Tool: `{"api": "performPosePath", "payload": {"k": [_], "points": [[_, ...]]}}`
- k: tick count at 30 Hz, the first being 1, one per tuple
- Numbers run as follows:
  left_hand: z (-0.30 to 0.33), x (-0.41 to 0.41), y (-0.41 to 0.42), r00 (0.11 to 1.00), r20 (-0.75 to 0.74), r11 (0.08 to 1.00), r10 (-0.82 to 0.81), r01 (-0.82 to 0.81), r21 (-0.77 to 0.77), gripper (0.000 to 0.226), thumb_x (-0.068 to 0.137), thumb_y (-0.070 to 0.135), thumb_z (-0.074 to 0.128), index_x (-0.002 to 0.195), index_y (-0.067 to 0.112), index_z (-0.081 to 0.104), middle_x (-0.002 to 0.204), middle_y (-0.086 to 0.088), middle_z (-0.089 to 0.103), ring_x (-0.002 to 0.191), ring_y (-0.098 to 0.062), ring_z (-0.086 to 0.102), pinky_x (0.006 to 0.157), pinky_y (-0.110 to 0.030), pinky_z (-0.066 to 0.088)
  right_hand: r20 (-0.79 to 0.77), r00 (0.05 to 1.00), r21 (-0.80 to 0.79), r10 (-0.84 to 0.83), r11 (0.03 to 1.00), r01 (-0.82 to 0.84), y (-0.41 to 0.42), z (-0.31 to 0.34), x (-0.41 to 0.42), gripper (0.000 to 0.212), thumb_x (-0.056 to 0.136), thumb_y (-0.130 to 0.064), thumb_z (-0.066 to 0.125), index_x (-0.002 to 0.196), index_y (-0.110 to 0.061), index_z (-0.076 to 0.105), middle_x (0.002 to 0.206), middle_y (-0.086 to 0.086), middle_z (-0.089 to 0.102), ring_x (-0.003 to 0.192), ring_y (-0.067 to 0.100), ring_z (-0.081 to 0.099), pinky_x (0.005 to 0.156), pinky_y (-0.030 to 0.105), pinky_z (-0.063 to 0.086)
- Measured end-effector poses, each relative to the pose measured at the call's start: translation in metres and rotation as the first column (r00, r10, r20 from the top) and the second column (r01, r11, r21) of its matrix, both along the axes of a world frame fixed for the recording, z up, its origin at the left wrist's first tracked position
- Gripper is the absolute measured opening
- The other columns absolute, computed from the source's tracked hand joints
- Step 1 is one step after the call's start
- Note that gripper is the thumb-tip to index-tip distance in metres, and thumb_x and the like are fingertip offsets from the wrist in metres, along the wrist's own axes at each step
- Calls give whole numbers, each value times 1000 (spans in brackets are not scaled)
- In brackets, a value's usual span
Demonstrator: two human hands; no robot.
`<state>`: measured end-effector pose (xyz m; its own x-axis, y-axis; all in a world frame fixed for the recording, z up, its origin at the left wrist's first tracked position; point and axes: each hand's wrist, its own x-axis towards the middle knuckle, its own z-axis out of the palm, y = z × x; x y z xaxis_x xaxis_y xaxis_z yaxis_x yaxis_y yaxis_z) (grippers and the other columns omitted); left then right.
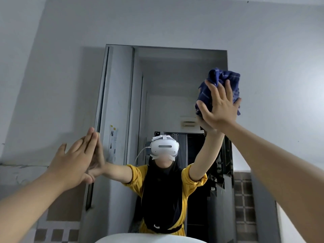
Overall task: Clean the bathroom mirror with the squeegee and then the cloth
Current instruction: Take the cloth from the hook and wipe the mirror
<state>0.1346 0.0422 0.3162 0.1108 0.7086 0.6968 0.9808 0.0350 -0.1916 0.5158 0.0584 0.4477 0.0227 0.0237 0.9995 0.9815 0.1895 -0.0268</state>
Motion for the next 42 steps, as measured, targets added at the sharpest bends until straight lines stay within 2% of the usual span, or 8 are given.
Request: {"api": "performPosePath", "payload": {"k": [3,9,18,21,27,33,39,42], "points": [[0,-1,2,1000,-14,1000,13,-13,-17,142,62,62,71,131,4,-39,143,-6,-44,145,-20,-9,113,-50,17,-121,991,-3,62,998,-62,0,-17,-10,60,87,-53,43,144,-40,25,156,-7,24,149,21,2,108,71,10],[1,-3,3,999,-33,1000,9,-9,-4,143,60,62,72,129,5,-40,144,-8,-41,145,-21,-4,113,-50,20,-242,967,-22,73,997,-80,5,-42,-49,60,87,-51,45,143,-40,26,159,-7,19,149,22,-3,108,72,-3],[3,-10,-1,994,-40,994,-105,105,-14,129,76,48,67,120,11,-49,138,-3,-45,144,-20,-3,115,-48,16,-154,984,-88,87,991,-102,18,-60,-153,63,87,-54,44,145,-39,23,160,-6,14,149,22,-10,106,71,-7],[0,-18,3,984,0,983,-177,177,-39,132,72,53,68,129,18,-46,146,0,-40,144,-22,-7,116,-49,12,-132,986,-90,102,989,-114,21,-54,-187,63,87,-54,44,145,-39,24,160,-5,15,149,24,-9,106,71,-8],[-31,-43,16,947,88,946,-308,315,-83,124,65,75,58,133,38,-39,145,0,-44,141,-30,-22,111,-61,6,40,994,-150,105,984,-98,25,-45,-244,62,89,-54,44,145,-39,23,160,-5,16,149,25,-8,105,74,-7],[-39,-49,26,923,179,925,-340,363,-114,133,59,65,72,127,48,-41,145,-9,-43,135,-33,-31,106,-69,12,292,953,-163,84,986,-37,28,-56,-272,64,88,-53,44,147,-38,24,159,-6,19,149,26,-3,105,74,-5],[-42,-50,32,895,225,905,-385,414,-97,133,59,60,76,127,51,-39,143,-5,-46,133,-31,-34,105,-70,8,536,844,-87,15,996,38,29,-70,-251,64,86,-54,50,145,-36,35,154,-4,34,148,30,12,105,75,6],[-42,-50,32,883,251,895,-396,433,-110,132,61,59,76,126,53,-39,140,-2,-50,131,-30,-38,105,-69,5,616,788,-67,-8,996,63,27,-77,-232,63,85,-55,48,145,-36,37,153,-3,37,147,31,16,106,74,4]]}}
